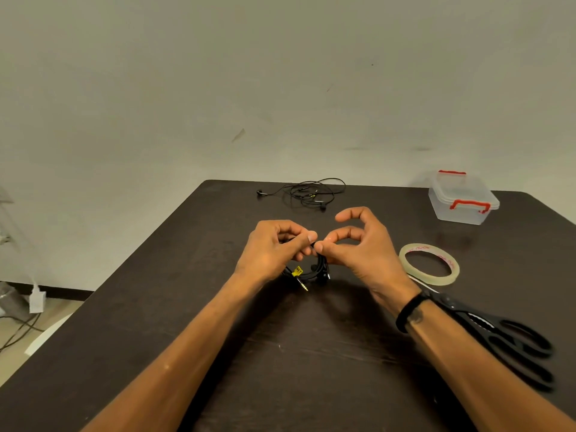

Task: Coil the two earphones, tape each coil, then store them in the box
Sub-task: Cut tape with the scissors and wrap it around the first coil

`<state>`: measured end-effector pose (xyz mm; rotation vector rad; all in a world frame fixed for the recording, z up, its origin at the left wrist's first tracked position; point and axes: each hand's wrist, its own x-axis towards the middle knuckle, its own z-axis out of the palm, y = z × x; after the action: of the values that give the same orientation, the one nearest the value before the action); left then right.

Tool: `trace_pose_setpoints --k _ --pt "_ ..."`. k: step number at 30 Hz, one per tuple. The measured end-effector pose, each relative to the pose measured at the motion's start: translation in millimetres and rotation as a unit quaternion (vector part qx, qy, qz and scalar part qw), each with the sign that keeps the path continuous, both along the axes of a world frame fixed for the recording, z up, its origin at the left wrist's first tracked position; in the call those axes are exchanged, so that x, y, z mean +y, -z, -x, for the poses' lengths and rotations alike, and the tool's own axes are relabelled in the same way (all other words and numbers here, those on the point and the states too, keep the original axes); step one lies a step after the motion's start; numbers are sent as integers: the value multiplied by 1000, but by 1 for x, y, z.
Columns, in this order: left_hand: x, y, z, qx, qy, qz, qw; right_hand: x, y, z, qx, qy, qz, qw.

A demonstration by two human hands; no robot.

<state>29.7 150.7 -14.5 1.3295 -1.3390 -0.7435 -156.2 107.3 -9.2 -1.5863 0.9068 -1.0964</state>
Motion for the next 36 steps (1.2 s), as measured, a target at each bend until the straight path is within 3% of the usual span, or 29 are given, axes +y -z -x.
trace_pose_setpoints --k 8,15,19,26,36 --pt "4 -7 -5 -14 42 -23 999 1 1 1 12 5 16 1000" --pt "9 -13 -16 -236 100 8 967 0 -1 4 23 6 20 1000" --pt "10 -10 -10 -249 74 60 964 3 -3 4 40 0 31 999" --pt "8 -9 -8 -390 21 157 907 6 -9 5 43 -7 50 998" --pt "11 -13 -8 -358 -1 165 919 5 -11 4 7 -26 25 999"
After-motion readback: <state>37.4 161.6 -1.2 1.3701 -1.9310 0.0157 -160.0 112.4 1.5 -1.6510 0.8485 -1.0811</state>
